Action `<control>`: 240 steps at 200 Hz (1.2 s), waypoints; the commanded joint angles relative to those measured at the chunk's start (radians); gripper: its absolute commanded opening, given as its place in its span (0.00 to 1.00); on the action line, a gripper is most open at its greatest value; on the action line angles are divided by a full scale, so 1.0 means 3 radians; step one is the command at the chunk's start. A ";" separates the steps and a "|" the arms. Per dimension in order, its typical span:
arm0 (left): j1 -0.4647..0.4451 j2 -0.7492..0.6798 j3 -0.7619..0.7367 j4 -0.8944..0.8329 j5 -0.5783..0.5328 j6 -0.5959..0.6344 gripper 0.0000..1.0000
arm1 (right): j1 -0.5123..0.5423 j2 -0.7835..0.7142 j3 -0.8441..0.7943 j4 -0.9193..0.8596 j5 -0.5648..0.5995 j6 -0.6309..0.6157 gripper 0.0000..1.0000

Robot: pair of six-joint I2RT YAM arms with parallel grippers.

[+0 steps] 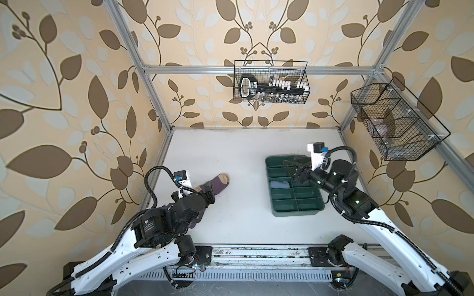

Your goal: Roll the socks

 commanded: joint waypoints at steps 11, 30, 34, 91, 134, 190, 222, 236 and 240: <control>0.0006 0.0520 0.0331 -0.0348 0.0053 -0.0332 0.96 | 0.0681 0.0781 0.0416 -0.1159 0.1549 0.0115 0.66; 0.0007 0.0817 0.0480 -0.0410 0.0187 -0.0294 0.97 | 0.0890 0.1239 0.0664 -0.1408 0.1870 0.0307 0.65; 0.0007 0.0863 0.0504 -0.0418 0.0207 -0.0292 0.97 | 0.0912 0.1313 0.0691 -0.1419 0.1893 0.0323 0.65; 0.0011 0.0808 0.0273 -0.0220 0.0369 -0.0347 0.97 | 0.0852 0.1979 0.0725 -0.1169 0.1763 0.0399 0.63; 0.0016 0.0778 0.0240 -0.0191 0.0295 -0.0253 0.97 | 0.0817 0.2419 0.0949 -0.1151 0.1825 0.0557 0.42; 0.0024 0.0766 0.0156 -0.0161 0.0342 -0.0231 0.98 | 0.0828 0.2738 0.1229 -0.1402 0.2114 0.0893 0.16; 0.0024 0.0685 0.0128 -0.0180 0.0384 -0.0158 0.98 | 0.0812 0.2758 0.1194 -0.1445 0.2145 0.1026 0.02; 0.0021 0.0644 0.0160 -0.0242 0.0392 -0.0158 0.98 | 0.0802 0.2755 0.1153 -0.1496 0.2197 0.1062 0.00; 0.0024 0.0626 0.0165 -0.0258 0.0393 -0.0158 0.98 | 0.0798 0.2746 0.1128 -0.1503 0.2213 0.1065 0.00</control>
